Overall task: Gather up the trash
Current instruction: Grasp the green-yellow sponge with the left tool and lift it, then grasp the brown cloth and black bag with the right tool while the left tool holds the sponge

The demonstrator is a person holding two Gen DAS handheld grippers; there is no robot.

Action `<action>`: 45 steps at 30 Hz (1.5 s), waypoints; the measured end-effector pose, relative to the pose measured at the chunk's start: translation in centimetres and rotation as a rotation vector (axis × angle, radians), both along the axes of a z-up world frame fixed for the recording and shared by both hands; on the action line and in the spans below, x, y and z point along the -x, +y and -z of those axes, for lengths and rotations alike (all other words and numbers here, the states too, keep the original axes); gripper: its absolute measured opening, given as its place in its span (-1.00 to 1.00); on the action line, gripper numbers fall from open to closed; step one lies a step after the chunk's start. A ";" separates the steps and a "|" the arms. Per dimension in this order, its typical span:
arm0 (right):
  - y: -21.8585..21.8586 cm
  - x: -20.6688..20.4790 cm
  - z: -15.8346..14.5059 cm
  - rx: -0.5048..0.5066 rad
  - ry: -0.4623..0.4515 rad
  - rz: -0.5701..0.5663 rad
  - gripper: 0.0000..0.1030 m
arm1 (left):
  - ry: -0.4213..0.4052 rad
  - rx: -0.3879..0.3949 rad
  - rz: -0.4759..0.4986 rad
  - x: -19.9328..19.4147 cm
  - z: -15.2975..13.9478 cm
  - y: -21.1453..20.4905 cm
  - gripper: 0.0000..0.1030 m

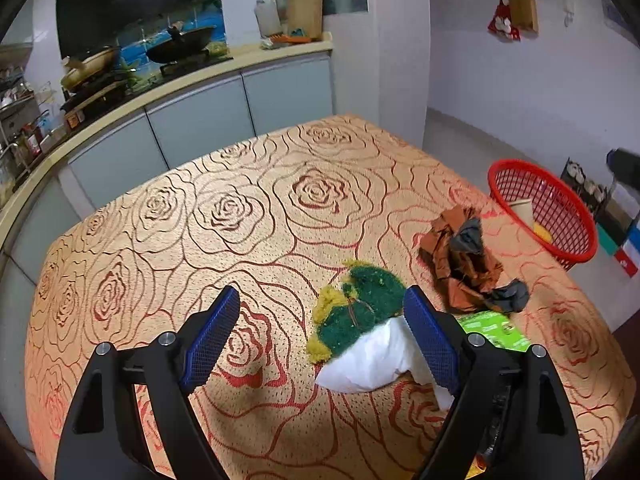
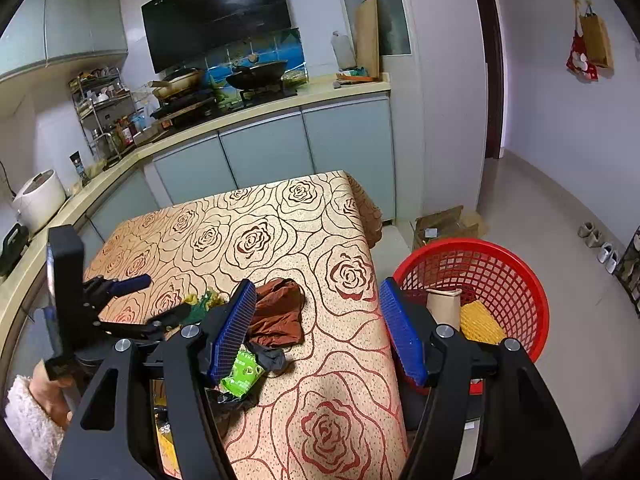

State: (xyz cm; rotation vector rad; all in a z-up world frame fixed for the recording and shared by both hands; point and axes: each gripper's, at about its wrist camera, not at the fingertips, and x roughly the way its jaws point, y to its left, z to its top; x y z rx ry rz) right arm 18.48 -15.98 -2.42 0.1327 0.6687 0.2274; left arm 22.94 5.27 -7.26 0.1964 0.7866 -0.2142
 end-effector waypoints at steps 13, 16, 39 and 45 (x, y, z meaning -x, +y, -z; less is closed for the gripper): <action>0.3 -1.2 0.8 -0.009 0.025 -0.010 0.21 | 0.052 -0.036 0.065 -1.6 2.0 -1.0 0.44; 0.3 -1.3 0.9 -0.011 0.027 -0.008 0.21 | 0.073 -0.039 0.073 -2.2 2.5 -1.2 0.31; 0.6 -1.3 1.2 -0.013 0.039 -0.008 0.21 | 0.040 -0.019 -0.078 -1.0 0.7 2.8 -0.35; 2.1 -1.8 1.9 -0.006 0.057 -0.041 0.21 | -0.022 0.004 -0.162 0.8 -1.9 4.6 -0.35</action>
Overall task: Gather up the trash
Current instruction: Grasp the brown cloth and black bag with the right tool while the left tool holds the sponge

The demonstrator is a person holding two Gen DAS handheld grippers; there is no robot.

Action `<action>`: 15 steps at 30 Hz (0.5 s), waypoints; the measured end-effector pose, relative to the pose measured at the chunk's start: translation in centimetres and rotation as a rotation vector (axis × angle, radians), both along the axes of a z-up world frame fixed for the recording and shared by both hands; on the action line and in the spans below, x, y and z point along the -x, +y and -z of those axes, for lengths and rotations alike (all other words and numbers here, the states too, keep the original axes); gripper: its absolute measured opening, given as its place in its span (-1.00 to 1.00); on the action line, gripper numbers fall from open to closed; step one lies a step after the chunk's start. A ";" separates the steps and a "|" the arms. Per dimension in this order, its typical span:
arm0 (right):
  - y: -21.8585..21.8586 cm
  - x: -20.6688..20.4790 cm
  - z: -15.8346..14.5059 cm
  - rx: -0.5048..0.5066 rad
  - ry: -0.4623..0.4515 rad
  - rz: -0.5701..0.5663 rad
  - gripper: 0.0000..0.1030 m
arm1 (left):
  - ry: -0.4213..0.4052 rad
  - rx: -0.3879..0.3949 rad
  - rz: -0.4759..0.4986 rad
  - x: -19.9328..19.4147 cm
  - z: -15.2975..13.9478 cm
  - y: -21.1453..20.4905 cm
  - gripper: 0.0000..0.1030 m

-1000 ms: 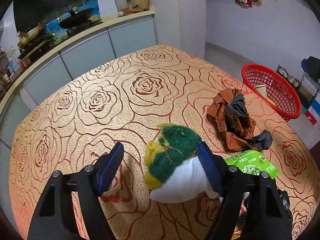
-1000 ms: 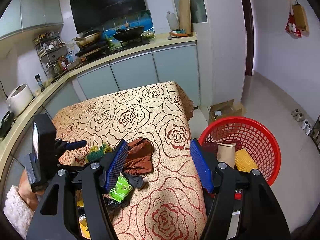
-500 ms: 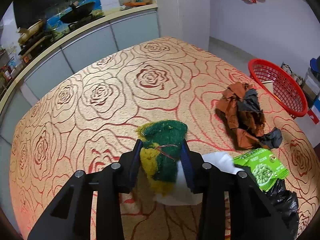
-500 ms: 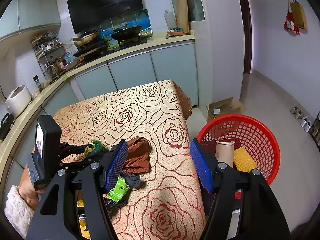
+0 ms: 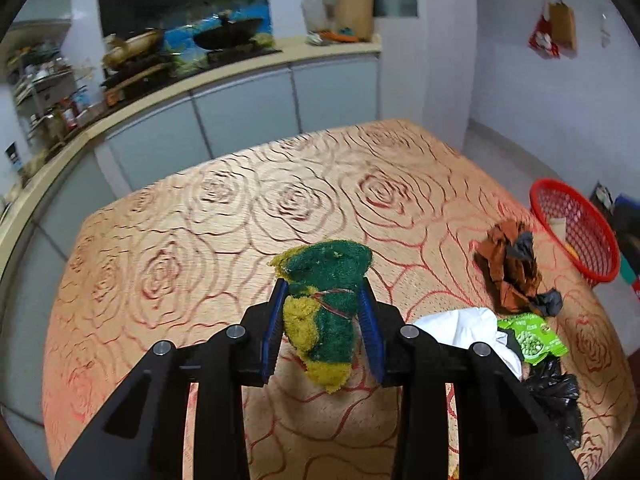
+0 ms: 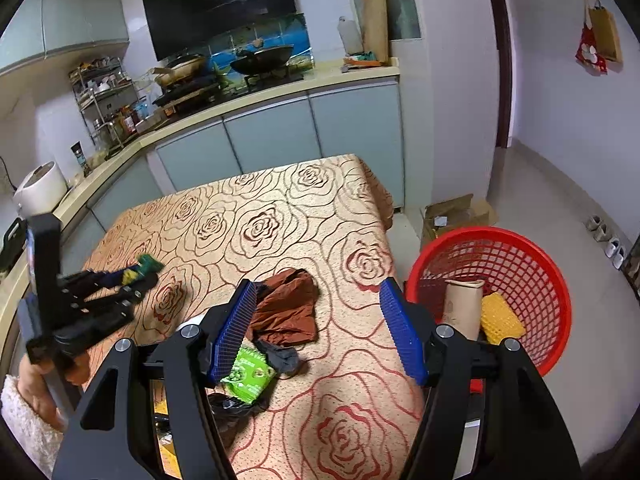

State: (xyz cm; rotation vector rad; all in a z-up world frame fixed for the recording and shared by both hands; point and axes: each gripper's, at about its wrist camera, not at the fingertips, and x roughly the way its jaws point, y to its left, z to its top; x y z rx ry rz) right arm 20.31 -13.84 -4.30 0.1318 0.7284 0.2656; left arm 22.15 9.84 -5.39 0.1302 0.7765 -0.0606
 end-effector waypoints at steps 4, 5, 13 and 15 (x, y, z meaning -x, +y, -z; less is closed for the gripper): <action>1.7 -1.2 1.3 -0.009 0.047 -0.043 0.21 | -0.038 0.015 -0.053 1.1 -1.3 1.0 -0.35; 2.2 -1.4 1.5 -0.005 0.052 -0.052 0.21 | -0.049 0.023 -0.068 1.5 -1.8 1.3 -0.35; 5.6 -3.3 3.9 0.051 0.093 -0.085 0.43 | -0.092 0.037 -0.101 3.0 -3.6 2.4 -0.35; 5.9 -4.0 4.5 0.063 0.104 -0.080 0.43 | -0.099 0.038 -0.105 3.3 -3.8 2.6 -0.35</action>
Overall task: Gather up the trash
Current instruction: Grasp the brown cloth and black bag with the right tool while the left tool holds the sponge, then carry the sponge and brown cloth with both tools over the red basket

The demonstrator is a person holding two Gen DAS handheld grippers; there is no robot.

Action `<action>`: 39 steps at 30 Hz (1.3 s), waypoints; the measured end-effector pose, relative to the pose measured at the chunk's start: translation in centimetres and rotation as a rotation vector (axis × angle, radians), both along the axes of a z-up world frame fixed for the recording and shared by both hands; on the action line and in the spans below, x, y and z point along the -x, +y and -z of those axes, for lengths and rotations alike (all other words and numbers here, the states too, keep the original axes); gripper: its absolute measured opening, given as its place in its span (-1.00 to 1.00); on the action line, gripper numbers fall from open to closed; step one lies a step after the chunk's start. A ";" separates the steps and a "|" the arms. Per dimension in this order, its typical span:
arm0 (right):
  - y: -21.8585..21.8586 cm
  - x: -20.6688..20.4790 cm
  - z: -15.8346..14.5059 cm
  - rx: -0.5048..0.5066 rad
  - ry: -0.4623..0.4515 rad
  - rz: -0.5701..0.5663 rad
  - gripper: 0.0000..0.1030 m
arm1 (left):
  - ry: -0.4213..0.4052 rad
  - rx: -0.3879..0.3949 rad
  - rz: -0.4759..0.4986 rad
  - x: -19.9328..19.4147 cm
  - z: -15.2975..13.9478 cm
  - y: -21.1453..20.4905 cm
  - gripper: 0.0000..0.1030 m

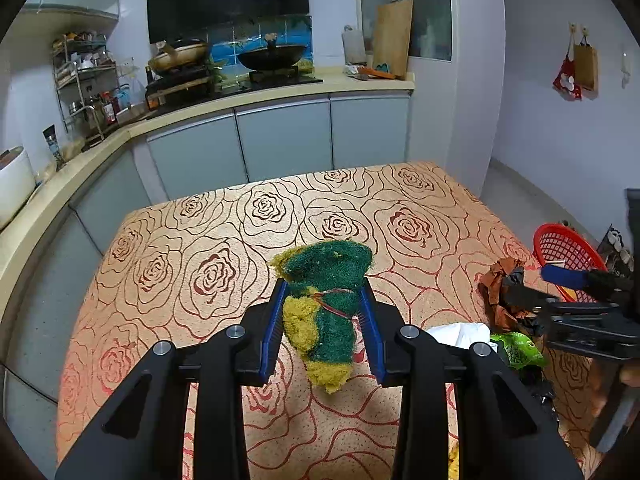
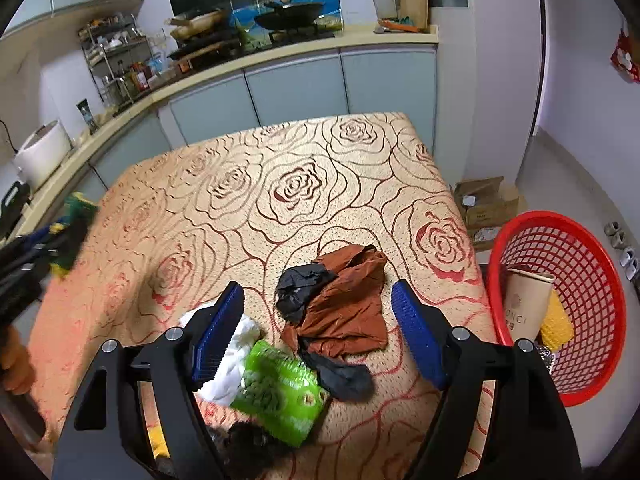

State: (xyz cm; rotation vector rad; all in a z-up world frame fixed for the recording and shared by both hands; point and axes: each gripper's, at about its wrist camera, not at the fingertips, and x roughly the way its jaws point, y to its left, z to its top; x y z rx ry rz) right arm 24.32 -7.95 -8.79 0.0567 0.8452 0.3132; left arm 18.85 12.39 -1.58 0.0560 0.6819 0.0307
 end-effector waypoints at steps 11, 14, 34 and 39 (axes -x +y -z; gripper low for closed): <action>0.7 -1.8 2.5 0.052 0.045 0.011 0.43 | -0.014 -0.003 -0.023 0.4 -0.2 0.5 -0.35; 0.5 -2.0 3.3 0.052 0.074 0.011 0.16 | -0.014 -0.006 -0.035 0.6 -0.2 0.7 -0.35; 0.8 1.0 -3.2 0.049 -0.107 -0.027 0.08 | -0.073 -0.025 -0.082 1.9 -2.3 0.6 -0.35; 0.9 2.6 -6.3 0.033 -0.184 -0.044 0.08 | -0.092 -0.018 -0.096 2.3 -3.3 0.9 -0.35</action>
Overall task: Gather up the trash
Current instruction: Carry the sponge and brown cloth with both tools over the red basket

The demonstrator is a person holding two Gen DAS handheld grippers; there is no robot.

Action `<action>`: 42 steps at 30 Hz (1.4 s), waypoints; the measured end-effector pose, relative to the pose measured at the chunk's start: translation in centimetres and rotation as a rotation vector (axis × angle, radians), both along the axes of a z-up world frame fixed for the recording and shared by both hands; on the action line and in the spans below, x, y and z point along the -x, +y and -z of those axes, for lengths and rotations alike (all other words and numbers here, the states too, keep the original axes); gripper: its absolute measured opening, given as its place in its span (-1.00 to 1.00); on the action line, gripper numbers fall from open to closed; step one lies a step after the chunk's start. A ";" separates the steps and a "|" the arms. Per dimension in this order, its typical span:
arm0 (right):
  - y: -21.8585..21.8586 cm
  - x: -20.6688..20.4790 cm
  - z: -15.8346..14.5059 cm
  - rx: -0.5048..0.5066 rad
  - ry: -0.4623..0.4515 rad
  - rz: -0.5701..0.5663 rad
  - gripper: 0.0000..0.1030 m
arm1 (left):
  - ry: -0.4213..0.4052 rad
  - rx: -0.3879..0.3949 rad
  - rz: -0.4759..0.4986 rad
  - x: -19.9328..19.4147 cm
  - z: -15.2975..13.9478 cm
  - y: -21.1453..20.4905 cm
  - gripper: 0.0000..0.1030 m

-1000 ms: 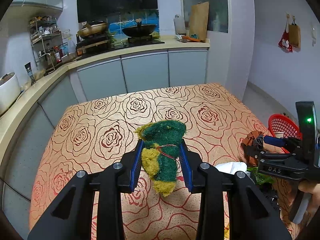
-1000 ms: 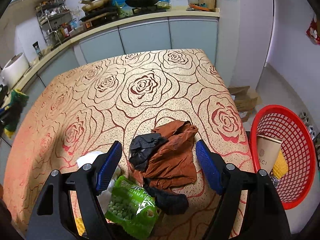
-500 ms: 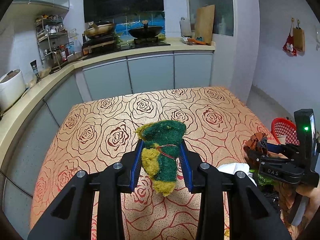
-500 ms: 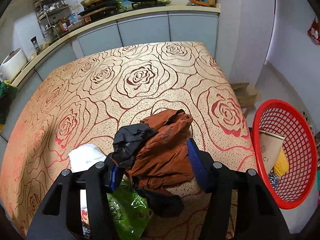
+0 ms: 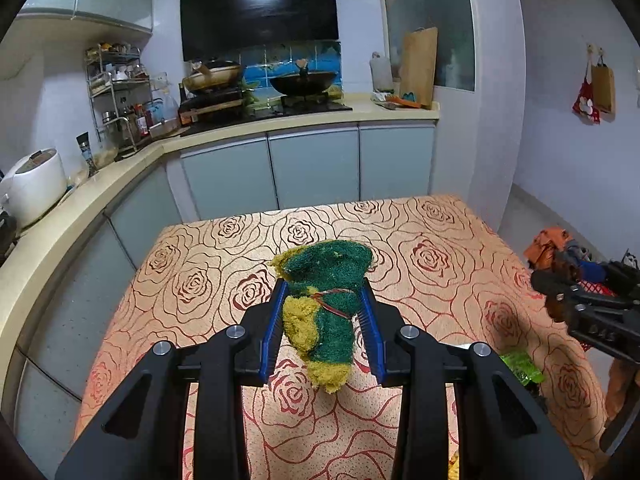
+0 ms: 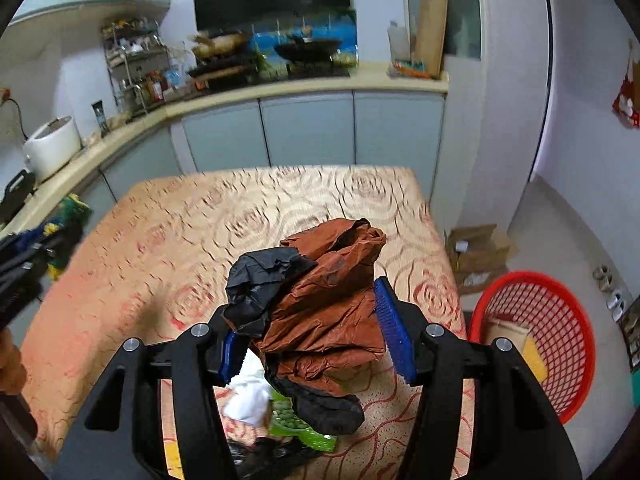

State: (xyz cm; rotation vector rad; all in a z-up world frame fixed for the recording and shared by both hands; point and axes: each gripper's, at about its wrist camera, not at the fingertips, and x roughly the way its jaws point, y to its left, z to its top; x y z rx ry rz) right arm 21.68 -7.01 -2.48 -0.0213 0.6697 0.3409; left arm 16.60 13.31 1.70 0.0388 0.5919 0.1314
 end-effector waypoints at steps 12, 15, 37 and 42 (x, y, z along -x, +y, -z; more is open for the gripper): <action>-0.8 2.9 -4.4 -0.048 -0.090 -0.027 0.08 | -0.046 -0.011 -0.022 1.4 -1.9 -0.6 -0.35; -1.1 3.4 -5.0 -0.057 -0.102 -0.024 0.08 | -0.055 -0.011 -0.029 1.5 -2.4 -0.6 -0.35; -4.1 5.6 -6.6 -0.110 -0.142 0.027 0.08 | -0.091 -0.016 -0.002 2.4 -4.4 -3.1 -0.35; -5.5 5.8 -6.6 -0.117 -0.142 0.051 0.08 | -0.088 -0.020 0.027 2.3 -4.4 -4.6 -0.35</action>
